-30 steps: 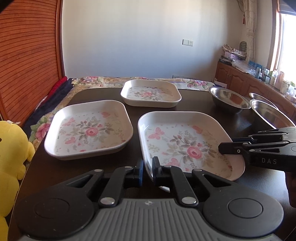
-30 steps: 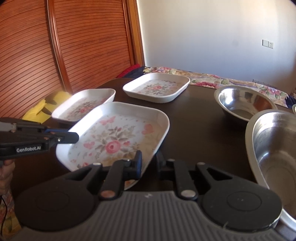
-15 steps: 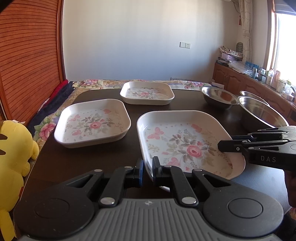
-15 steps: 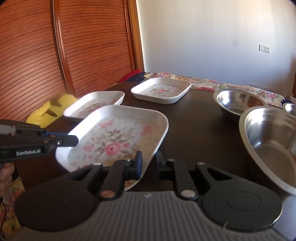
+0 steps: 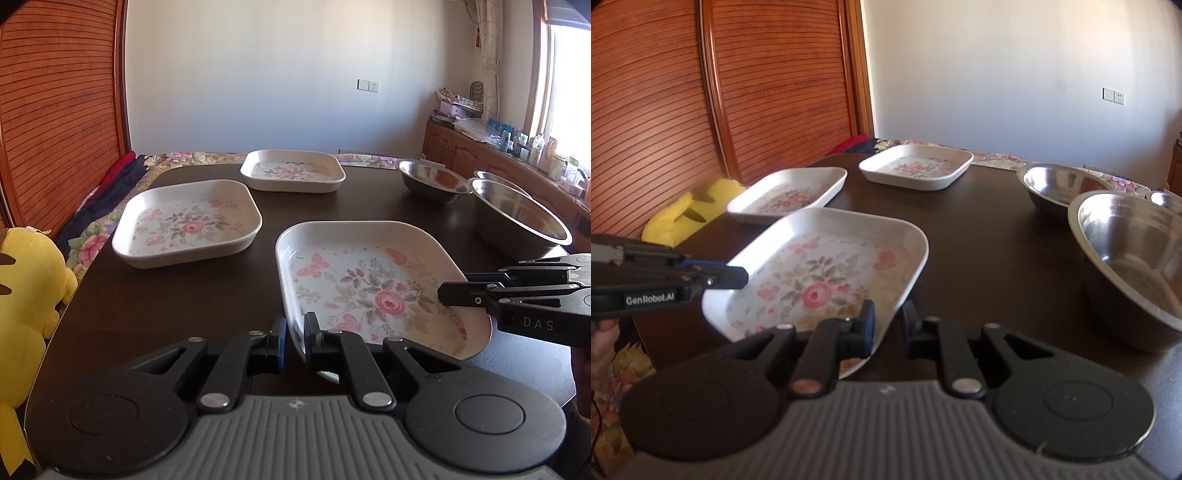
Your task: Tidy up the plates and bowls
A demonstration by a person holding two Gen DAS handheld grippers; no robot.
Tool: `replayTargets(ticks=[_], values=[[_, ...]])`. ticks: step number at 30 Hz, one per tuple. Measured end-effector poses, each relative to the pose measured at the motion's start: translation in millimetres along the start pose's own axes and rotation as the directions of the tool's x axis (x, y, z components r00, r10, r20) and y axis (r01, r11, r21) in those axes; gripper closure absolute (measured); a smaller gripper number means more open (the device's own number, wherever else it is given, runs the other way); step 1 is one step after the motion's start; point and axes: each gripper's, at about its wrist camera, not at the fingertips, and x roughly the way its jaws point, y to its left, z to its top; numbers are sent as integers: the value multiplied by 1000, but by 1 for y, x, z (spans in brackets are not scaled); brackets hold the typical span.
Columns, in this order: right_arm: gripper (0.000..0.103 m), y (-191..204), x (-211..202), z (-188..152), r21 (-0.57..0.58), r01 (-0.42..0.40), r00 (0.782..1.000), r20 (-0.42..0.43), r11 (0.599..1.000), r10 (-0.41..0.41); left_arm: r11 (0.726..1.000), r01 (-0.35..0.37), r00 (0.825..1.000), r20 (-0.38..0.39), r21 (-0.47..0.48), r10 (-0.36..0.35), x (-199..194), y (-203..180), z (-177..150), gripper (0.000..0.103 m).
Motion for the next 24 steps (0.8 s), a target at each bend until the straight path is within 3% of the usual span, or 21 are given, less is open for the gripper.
replayTargets(ticks=[10,15,24], values=[[86,2,3,-4,-4,-4,1000,-7,1000,3,1000,3,1000,-1,-16,-3,2,4,-5,91],[80,-2,1,-5,18,-8,1000,7,1000,8,999,-14,1000,3,-32,14,2,8,-3,85],[64,-15,-18,11,36,3,998,69,999,-5,998,-49,998,34,-41,51,-5,16,5,44]])
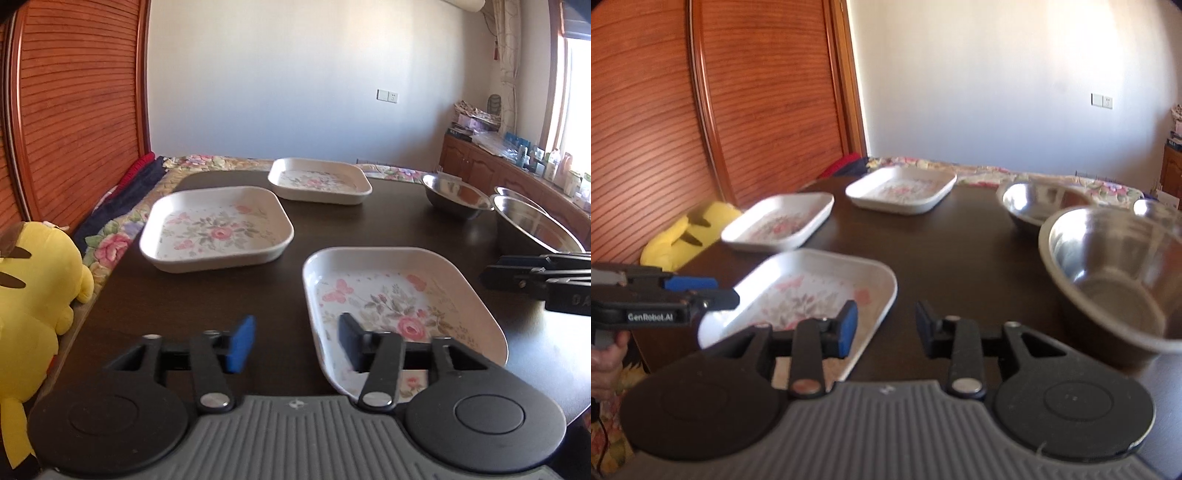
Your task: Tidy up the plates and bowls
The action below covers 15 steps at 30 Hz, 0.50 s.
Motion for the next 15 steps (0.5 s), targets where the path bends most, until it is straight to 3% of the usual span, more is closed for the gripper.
replayTargets(ticks=[3,7,9,13,15], values=[[52,2,-2,8,-10,-8,1000,22,1000,9,1000,0,1000,11,6,0,-4,1,5,35],[39,9,-2,20,-30,-32,998,44,999,33,1000,0,999,45,21,-1,-10,0,12,15],[32,13,1,26,-42,-40,998,55,998,43,1000,-10,998,60,27,8,-13,0,16,12],[1,18,7,35,-69,-37,997,69,997,42,999,-33,996,80,25,31,-14,7,24,1],[0,21,11,38,-83,-30,996,81,996,37,998,-51,995,89,21,49,-13,12,27,0]])
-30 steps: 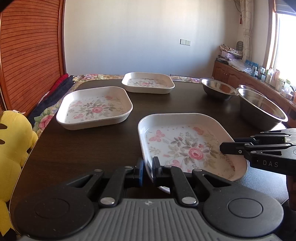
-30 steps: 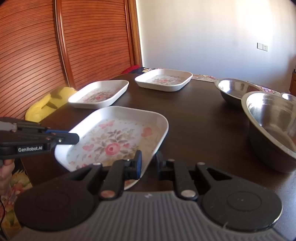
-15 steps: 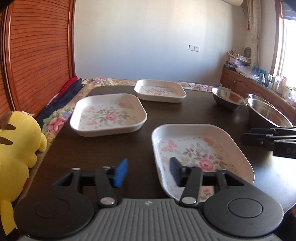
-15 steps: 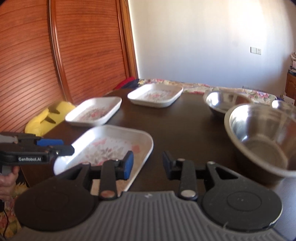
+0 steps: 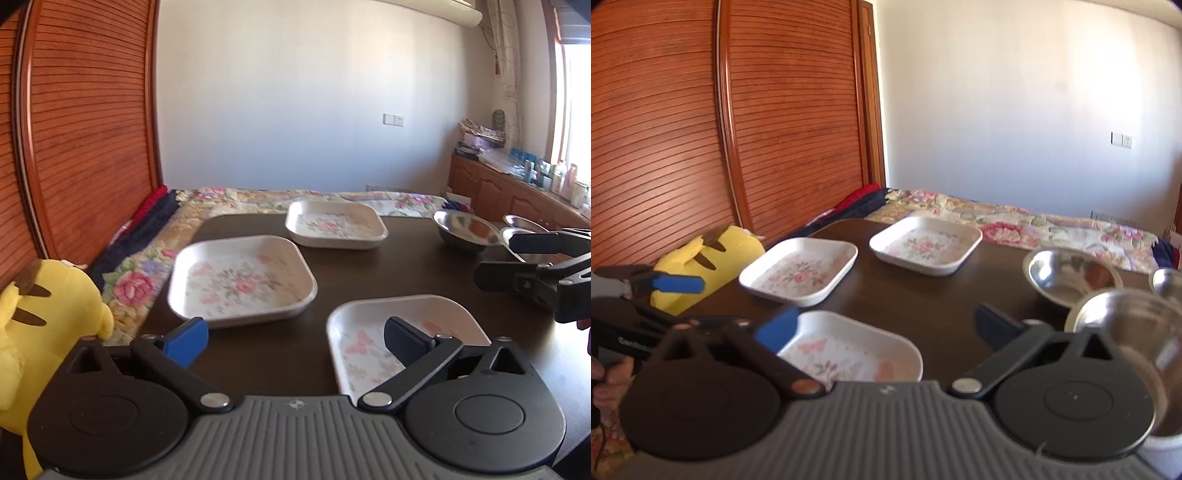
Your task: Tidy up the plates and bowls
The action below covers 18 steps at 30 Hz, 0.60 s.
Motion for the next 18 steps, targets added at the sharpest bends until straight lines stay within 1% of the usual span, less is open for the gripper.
replayTargets(ticks=[5,10,18], values=[[0,2,13,6,-2,4,1000,-11,1000,-4,999,-41,999,-4,-14,41,7,15,6,0],[0,7,24,10,-4,-13,1000,-24,1000,13,998,-57,998,-6,-23,57,16,26,10,0],[0,14,42,24,-11,-37,998,-46,999,37,997,-71,998,-2,-11,70,30,40,18,0]])
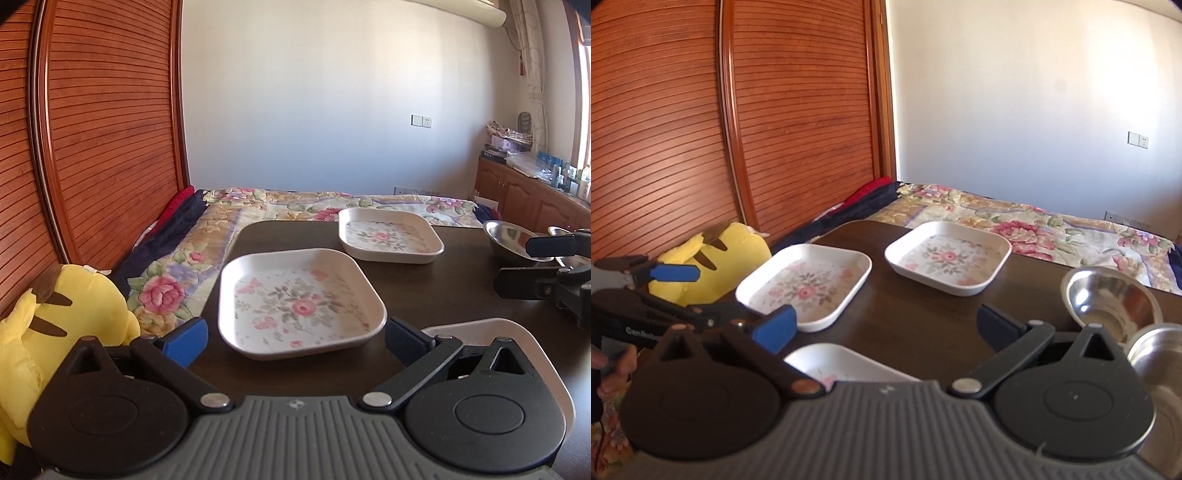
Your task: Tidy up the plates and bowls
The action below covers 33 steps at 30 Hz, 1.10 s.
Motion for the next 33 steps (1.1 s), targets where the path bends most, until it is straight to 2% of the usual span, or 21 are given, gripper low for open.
replayTargets(ticks=[7,11,14,16,17,19,23,25,30,33], values=[[0,5,20,17,4,-38,999,-16,999,38,1000,6,1000,9,9,-6,14,15,11,1],[2,6,39,24,37,-70,997,-39,997,72,1000,20,1000,2,0,-20,25,27,17,11],[17,9,52,29,49,-89,994,-57,995,92,999,37,999,-19,-10,-37,35,36,19,17],[26,12,61,30,43,-98,992,-76,994,101,999,43,998,-38,-17,-43,42,41,20,28],[28,14,66,30,38,-102,991,-88,994,105,999,45,998,-46,-22,-46,46,44,21,38],[40,17,75,30,33,-110,987,-114,993,113,998,48,997,-67,-32,-50,53,48,21,53],[49,18,90,28,55,-122,980,-153,991,129,998,45,995,-91,-53,-49,65,55,21,66],[54,17,96,27,69,-121,976,-172,990,132,998,43,994,-100,-53,-48,70,57,21,71],[69,10,110,24,122,-133,963,-217,984,157,998,35,992,-121,-57,-41,79,62,20,73],[70,9,115,21,129,-135,959,-232,982,162,998,34,991,-130,-57,-41,83,63,19,75]])
